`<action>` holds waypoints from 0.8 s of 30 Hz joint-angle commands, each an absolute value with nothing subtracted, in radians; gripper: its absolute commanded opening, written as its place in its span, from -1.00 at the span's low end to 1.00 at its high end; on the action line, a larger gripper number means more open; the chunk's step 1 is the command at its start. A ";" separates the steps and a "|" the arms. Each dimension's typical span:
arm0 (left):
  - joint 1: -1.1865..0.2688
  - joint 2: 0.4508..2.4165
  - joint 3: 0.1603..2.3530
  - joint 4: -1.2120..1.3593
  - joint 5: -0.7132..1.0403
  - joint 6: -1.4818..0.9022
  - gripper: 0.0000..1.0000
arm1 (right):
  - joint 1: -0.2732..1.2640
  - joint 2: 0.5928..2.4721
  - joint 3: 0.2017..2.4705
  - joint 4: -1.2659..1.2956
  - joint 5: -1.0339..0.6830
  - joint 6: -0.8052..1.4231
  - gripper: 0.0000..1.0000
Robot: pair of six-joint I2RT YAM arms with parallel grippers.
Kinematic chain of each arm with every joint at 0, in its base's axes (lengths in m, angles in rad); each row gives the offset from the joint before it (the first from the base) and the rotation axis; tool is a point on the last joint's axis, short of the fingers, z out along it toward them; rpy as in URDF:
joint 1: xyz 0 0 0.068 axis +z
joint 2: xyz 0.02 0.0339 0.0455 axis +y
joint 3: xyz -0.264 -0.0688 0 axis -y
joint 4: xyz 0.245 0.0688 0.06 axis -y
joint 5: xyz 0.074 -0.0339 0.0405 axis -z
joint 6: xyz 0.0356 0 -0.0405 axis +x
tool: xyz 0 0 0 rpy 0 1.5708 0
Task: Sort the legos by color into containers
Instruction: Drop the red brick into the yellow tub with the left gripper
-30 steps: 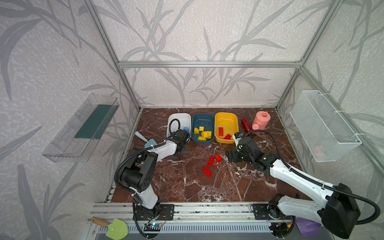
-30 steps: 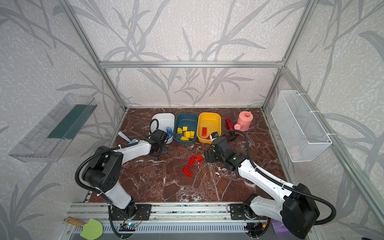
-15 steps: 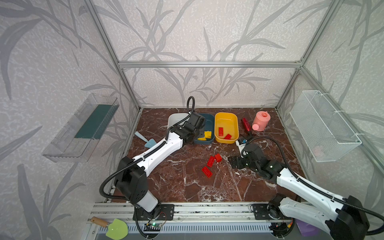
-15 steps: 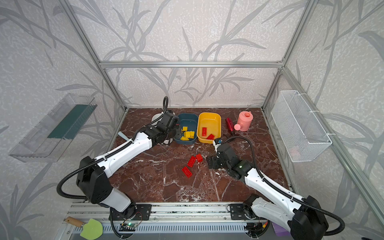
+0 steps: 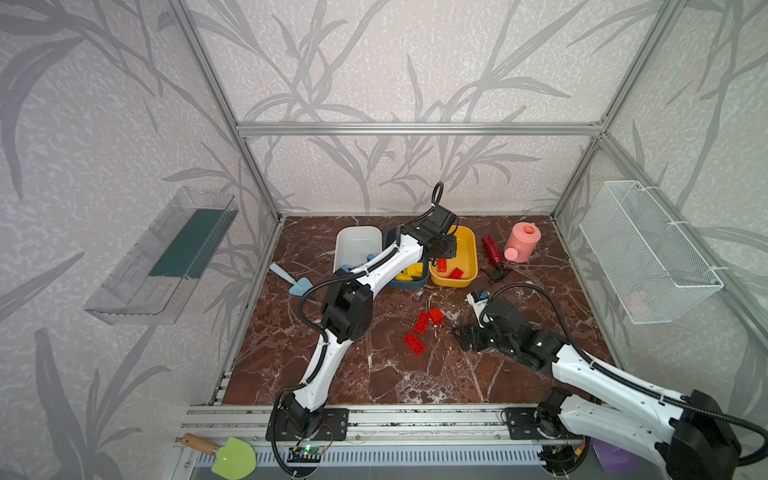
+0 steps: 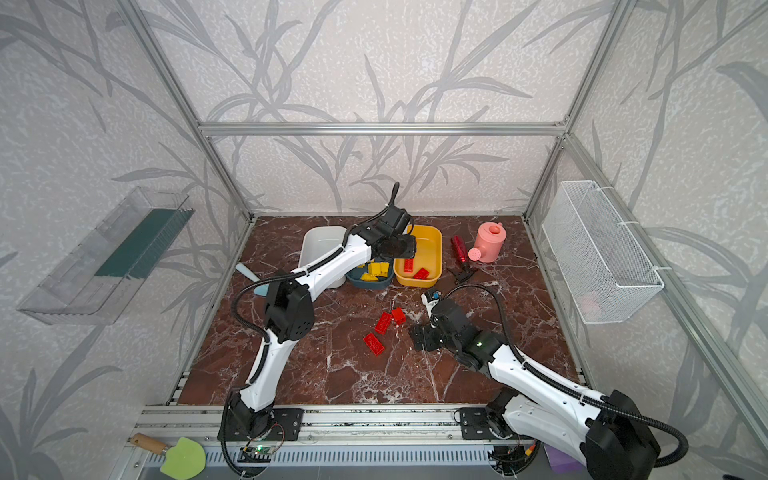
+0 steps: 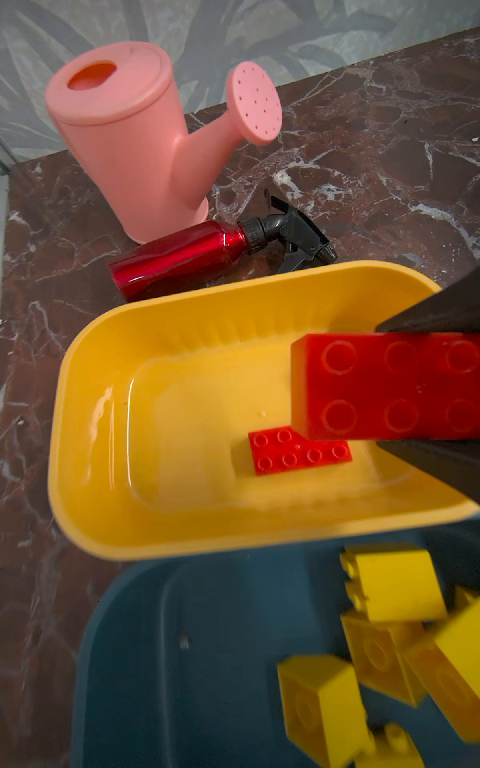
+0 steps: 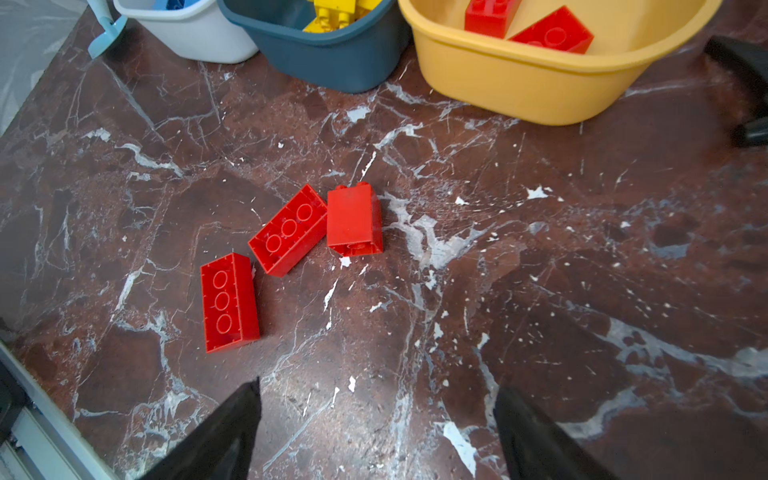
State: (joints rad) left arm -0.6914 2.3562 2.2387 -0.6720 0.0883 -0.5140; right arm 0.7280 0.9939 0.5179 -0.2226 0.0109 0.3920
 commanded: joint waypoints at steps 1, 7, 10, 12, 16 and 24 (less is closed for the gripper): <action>-0.701 2.452 2.421 -0.803 0.152 -0.486 -0.44 | 0.740 1.000 0.507 -0.192 0.016 0.392 0.78; -0.701 2.548 2.549 -0.855 0.171 -0.483 -0.33 | 0.747 1.006 0.498 -0.184 0.028 0.384 0.78; -0.701 2.536 2.548 -0.848 0.188 -0.476 -0.02 | 0.747 1.022 0.512 -0.187 0.027 0.376 0.78; -0.701 2.517 2.547 -0.852 0.194 -0.468 0.28 | 0.749 1.041 0.526 -0.192 0.021 0.371 0.78; -0.701 2.436 2.491 -0.859 0.172 -0.459 0.58 | 0.756 1.087 0.548 -0.198 0.016 0.358 0.78; -0.703 1.997 1.960 -0.609 0.075 -0.497 0.71 | 0.775 1.273 0.683 -0.234 -0.006 0.315 0.78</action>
State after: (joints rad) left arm -0.7006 2.1548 2.0598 -0.7238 0.1307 -0.4889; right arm 0.7643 1.2304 0.6266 -0.2146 0.0113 0.3431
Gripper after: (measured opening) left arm 0.857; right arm 0.888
